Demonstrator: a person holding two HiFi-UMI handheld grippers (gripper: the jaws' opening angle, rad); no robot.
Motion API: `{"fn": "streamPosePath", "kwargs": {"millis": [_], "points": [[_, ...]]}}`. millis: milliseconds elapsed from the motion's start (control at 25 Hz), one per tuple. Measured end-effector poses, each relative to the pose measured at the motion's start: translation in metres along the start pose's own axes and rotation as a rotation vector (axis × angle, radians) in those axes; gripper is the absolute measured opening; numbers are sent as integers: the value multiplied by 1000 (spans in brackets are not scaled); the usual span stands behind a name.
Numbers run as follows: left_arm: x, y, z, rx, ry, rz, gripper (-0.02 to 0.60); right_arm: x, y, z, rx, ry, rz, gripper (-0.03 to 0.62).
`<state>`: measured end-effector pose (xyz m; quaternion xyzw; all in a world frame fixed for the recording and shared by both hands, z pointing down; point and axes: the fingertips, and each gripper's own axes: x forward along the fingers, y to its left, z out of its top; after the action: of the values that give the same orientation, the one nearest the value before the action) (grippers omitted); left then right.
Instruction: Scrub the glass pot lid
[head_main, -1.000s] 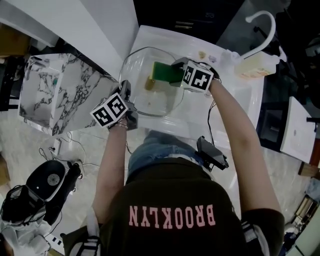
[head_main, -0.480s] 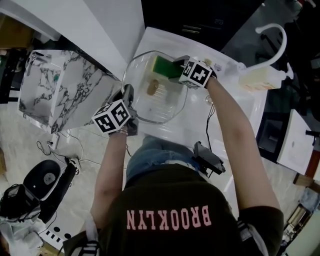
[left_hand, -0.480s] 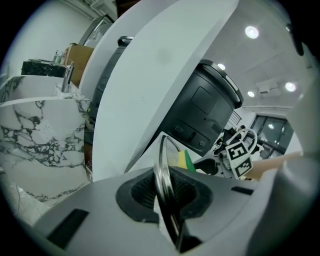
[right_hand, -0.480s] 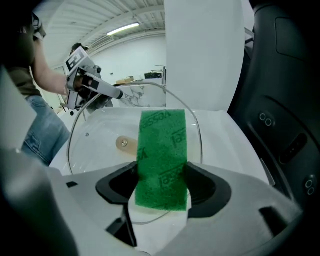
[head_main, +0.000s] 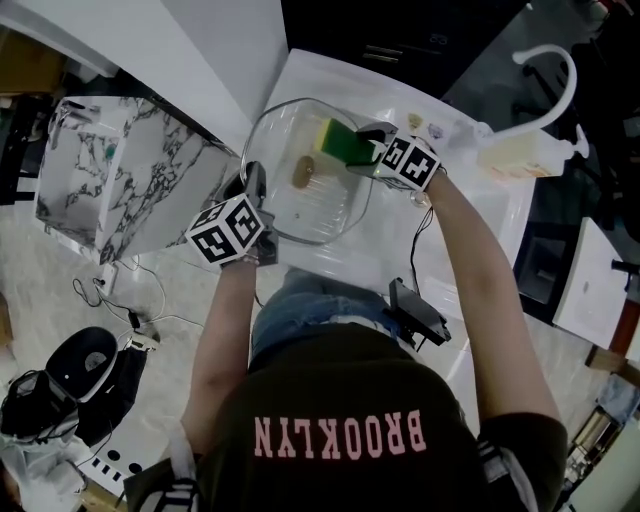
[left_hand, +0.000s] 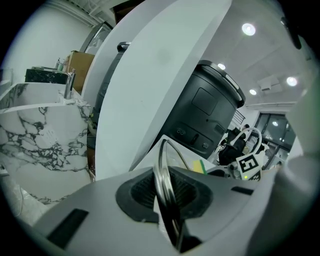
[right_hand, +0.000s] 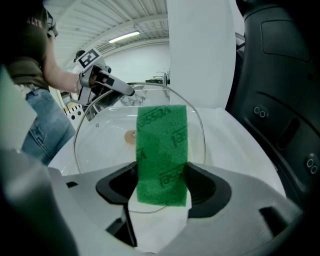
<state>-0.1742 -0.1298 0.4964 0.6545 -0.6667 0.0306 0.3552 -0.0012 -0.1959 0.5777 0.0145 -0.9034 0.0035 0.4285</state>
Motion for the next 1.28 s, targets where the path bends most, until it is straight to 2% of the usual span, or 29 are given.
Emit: {"fn": "streamPosePath", "kwargs": {"millis": [240,440,640,920,1080,1280], "points": [[1,0,0,5,-1,6,28,-3,15,-8,-11,18,8,282],[1,-1,1,3,-3,6,26,-1,35,-16,-45,87,20,282],[1,-2,1,-2,-7,7,28,-2,55,-24,-16,169,50,282],[1,-4,-2,-1,-4,-2,27,1,78,-27,103,230,73,282],[0,-5,-3,1,-7,-5,28,2,100,-28,210,249,136,282],[-1,-4,-3,4,-6,-9,28,2,112,-23,308,277,77,282]]}}
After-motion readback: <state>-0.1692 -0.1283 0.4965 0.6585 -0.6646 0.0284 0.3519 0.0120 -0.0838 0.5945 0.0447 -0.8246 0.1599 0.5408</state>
